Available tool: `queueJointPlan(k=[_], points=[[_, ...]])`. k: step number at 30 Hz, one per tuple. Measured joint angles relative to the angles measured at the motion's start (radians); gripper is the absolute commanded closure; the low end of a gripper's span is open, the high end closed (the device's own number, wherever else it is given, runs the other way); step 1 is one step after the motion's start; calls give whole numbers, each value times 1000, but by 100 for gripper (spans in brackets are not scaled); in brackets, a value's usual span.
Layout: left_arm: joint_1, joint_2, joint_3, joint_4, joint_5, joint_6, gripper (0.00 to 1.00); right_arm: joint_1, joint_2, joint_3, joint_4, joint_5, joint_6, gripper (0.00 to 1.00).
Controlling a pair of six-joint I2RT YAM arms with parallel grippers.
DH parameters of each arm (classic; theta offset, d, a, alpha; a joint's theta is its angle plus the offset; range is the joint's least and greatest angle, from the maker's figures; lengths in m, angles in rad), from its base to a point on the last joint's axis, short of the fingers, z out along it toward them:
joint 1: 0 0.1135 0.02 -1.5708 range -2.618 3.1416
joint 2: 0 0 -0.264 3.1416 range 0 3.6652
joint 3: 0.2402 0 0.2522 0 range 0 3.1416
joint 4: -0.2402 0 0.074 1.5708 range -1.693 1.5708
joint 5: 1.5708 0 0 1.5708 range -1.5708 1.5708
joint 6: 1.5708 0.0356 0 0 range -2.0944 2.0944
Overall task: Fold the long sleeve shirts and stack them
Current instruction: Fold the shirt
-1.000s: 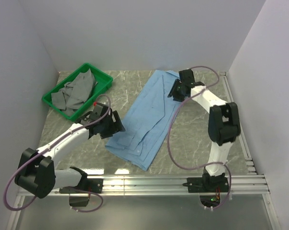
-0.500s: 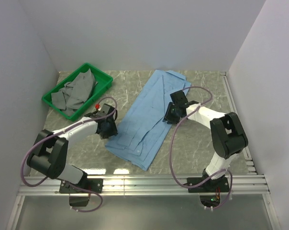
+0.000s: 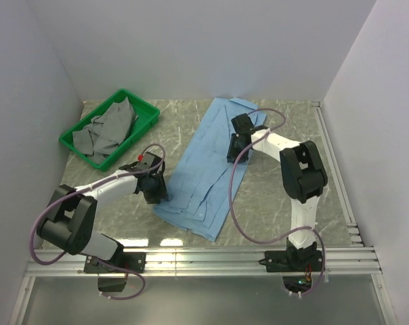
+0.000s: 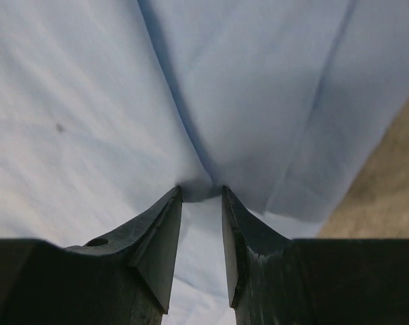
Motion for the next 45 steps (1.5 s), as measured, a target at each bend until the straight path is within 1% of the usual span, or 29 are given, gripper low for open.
queueJointPlan(k=[4, 9, 13, 16, 17, 19, 20, 22, 23, 25, 26, 30, 33, 35, 37, 40, 43, 45], points=[[-20, -19, -22, 10, 63, -5, 56, -6, 82, 132, -48, 22, -42, 62], [-122, -20, -24, -10, 130, -13, 54, -18, 146, 238, -102, 42, -80, 62], [-188, -32, -42, -18, 177, -24, 54, -23, 148, 239, -116, 45, -96, 62], [-209, -59, -71, -32, 209, -26, 48, -23, 132, 211, -95, 40, -113, 62], [-216, -65, -76, -43, 217, -27, 44, -23, 125, 198, -89, 40, -117, 62], [-238, -74, -78, -59, 227, -29, 40, -23, 107, 172, -74, 39, -124, 61], [-249, -82, -78, -67, 226, -30, 36, -24, 95, 156, -71, 41, -128, 60], [-263, -106, -76, -85, 211, -34, 32, -24, 62, 127, -76, 47, -134, 57], [-265, -126, -70, -100, 198, -37, 28, -24, 42, 113, -79, 53, -136, 56], [-265, -173, -41, -130, 152, -47, 25, -23, -12, 88, -86, 60, -135, 52], [-265, -195, -17, -139, 124, -52, 22, -23, -47, 76, -89, 62, -135, 50], [-258, -245, 74, -131, 6, -69, 18, 2, -203, 40, -83, 76, -121, 42], [-235, -237, 97, -111, -53, -79, 17, 39, -305, -25, -55, 77, -93, 39], [-219, -208, 98, -111, -70, -82, 19, 62, -378, -117, -29, 75, -61, 38], [-210, -179, 98, -114, -77, -84, 21, 73, -446, -228, -25, 68, -31, 40], [-209, -163, 87, -114, -76, -85, 26, 70, -537, -391, -27, 47, -2, 46], [-208, -163, 70, -115, -65, -85, 28, 68, -621, -517, -42, 16, 24, 46], [-208, -163, 50, -116, -50, -85, 28, 71, -680, -579, -54, -5, 40, 44]])
